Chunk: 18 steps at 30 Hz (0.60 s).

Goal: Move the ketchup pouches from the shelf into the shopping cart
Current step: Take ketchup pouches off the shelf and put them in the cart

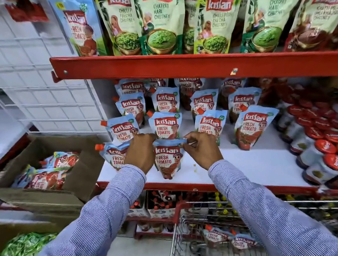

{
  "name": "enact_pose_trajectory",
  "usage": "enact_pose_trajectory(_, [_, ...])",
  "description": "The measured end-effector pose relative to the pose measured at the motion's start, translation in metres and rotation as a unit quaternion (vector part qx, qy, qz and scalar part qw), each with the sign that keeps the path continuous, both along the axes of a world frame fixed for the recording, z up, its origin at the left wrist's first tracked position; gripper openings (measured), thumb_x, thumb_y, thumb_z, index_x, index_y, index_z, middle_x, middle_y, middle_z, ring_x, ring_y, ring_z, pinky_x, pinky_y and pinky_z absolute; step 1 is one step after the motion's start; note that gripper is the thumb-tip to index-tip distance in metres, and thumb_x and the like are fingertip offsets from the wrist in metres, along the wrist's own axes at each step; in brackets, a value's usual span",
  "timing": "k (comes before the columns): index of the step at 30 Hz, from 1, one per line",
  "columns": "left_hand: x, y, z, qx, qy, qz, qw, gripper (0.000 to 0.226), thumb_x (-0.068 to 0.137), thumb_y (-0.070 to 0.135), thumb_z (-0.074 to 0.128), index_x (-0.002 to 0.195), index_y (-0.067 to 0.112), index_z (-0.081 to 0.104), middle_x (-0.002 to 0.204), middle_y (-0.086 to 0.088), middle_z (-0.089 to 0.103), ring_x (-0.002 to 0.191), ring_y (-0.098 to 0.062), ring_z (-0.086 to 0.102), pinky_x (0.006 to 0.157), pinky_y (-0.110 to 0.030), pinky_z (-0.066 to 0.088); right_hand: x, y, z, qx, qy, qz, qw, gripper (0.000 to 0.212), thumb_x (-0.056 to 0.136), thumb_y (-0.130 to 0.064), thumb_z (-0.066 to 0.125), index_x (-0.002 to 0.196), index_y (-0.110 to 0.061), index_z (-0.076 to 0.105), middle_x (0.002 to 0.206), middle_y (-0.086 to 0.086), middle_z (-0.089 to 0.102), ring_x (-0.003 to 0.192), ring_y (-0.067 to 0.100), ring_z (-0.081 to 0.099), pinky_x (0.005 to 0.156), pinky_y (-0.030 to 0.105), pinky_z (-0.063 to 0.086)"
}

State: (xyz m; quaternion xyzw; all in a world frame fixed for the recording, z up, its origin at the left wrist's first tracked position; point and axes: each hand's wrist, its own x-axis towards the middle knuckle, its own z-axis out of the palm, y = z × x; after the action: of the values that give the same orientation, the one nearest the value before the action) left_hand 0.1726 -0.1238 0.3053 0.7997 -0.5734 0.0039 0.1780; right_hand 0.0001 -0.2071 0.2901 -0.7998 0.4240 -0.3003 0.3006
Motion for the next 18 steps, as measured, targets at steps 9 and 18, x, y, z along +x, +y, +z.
enact_pose_trajectory(9, [-0.067,0.057,-0.022,-0.112,-0.024,-0.101,0.988,0.028,0.084,0.019,0.068,0.111,0.023,0.064,0.116,-0.007,0.069,0.076,-0.030,0.073,0.065,-0.044,0.063,-0.073,0.005,-0.029,0.051,-0.051,-0.027,0.997,0.021,0.082,-0.010,0.071,0.103,-0.010,0.070,0.088,-0.004,0.071,0.066,-0.007,0.064,0.062,0.001,0.046])
enact_pose_trajectory(18, [-0.163,0.057,-0.189,0.220,0.104,-0.139,0.960,0.035,0.084,0.026,0.058,0.118,0.023,0.066,0.121,-0.009,0.071,0.112,-0.031,0.065,0.097,-0.045,0.054,-0.175,0.050,-0.188,0.164,0.348,0.012,0.923,0.022,0.088,-0.021,0.052,0.095,-0.016,0.073,0.100,0.014,0.075,0.089,0.030,0.070,0.078,0.033,0.054])
